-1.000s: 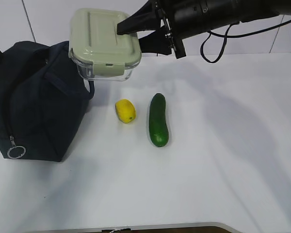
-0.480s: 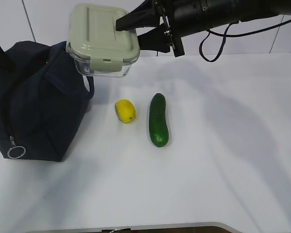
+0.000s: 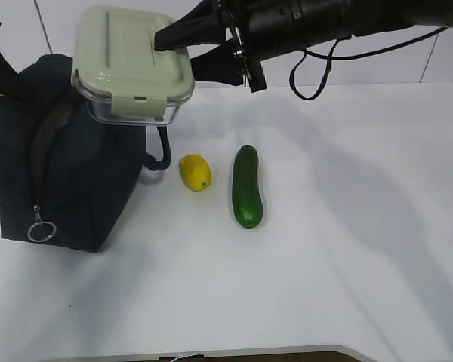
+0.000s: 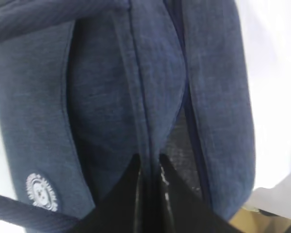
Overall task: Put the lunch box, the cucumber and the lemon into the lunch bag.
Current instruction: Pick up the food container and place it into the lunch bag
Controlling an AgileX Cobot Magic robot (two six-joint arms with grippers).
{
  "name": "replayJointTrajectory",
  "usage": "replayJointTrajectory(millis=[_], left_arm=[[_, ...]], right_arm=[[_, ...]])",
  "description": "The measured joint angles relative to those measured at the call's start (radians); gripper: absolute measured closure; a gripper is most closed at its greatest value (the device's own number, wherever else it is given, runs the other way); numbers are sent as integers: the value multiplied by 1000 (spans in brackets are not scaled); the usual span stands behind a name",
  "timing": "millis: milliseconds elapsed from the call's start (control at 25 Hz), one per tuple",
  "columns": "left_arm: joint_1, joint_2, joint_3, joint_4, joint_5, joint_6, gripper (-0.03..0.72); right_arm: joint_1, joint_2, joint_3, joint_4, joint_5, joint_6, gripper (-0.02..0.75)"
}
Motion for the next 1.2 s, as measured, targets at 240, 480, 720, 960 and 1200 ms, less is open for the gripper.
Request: replayJointTrajectory(millis=[240,480,720,960,1200], left_arm=[[0,-34,0,-94,23,14,700],[0,-65,0,-202,25,60,701],[-14,-69,0,-253,27,90,701],[-78,-69,0,-257,23,120,701],[-104,-69,0,-255,19,127,701]], right_arm=[[1,0,0,26,-67,0,377],[1,0,0,26,-131,0,377],[2,44,0,40,-169,-2,377],[61,81,0,42,-225,-13,378],[109,105,0,55,-275,-32,378]])
